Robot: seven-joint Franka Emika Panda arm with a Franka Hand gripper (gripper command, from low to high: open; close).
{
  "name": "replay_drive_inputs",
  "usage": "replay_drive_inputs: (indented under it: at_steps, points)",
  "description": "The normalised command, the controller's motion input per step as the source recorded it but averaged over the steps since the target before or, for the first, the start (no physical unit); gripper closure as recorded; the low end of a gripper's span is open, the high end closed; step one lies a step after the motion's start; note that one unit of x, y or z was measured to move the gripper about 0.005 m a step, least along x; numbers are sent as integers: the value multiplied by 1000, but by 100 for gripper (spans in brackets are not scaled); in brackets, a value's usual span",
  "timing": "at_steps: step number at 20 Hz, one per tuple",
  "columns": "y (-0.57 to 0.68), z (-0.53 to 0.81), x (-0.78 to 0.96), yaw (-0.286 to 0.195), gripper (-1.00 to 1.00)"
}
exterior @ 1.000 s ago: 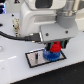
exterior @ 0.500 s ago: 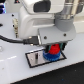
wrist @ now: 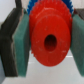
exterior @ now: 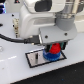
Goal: Insert the blue gear onto the right peg, followed by the red gear
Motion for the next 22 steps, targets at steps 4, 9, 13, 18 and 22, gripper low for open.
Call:
replay_drive_inputs:
  at_steps: [4, 9, 13, 18, 22]
  points:
    - [-11, 246, 17, 0, 100]
    - [-24, -186, 24, 0, 100]
    - [-3, -284, 16, 0, 100]
    - [-42, -93, 43, 0, 100]
    - [15, 93, 12, 0, 100]
